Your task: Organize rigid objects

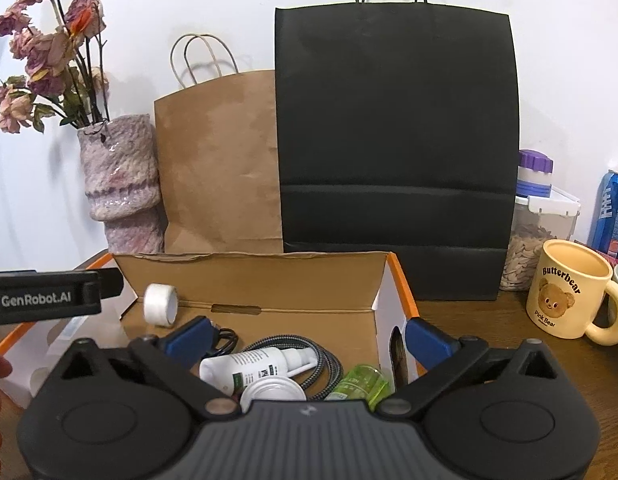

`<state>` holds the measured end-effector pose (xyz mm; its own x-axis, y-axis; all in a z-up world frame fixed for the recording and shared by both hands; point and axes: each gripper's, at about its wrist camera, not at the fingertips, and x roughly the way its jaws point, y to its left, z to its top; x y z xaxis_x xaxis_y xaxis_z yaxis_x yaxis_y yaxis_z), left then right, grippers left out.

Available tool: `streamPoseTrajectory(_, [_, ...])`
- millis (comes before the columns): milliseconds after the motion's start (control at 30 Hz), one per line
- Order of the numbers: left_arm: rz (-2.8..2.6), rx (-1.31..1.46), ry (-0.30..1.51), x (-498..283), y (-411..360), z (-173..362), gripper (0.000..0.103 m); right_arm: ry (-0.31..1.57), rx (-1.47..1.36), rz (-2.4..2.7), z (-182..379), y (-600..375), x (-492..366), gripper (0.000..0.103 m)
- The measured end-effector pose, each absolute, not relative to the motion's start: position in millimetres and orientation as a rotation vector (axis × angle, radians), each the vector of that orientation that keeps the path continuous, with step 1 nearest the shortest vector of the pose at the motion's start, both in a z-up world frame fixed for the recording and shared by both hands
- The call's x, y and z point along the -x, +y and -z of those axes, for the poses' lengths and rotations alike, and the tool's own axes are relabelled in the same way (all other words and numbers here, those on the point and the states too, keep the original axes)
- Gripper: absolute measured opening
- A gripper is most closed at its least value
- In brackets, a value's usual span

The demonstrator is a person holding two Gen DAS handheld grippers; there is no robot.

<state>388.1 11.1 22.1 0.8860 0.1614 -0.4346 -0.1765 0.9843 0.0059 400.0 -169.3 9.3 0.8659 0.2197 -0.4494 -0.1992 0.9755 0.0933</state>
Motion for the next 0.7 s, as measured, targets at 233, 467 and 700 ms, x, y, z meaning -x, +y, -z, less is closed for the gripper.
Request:
streamPoseTrajectory(233, [-0.175,0.044,0.451,-384.0,13.2,-24.0,0.103,0.46,-0.049,-0.219,-14.5,-171.0,-395.0,0.103])
streamPoseTrajectory(467, [-0.164,0.042,0.436,-367.3,13.6,-27.9,0.103,0.434,-0.067,-0.213,-21.6,-180.4,-380.6,0.103])
streamPoseTrajectory(700, [-0.163,0.044,0.428,-347.8,17.2,-33.5,0.103,0.416,-0.06,-0.204,-27.8,-190.3,-359.6,0.103])
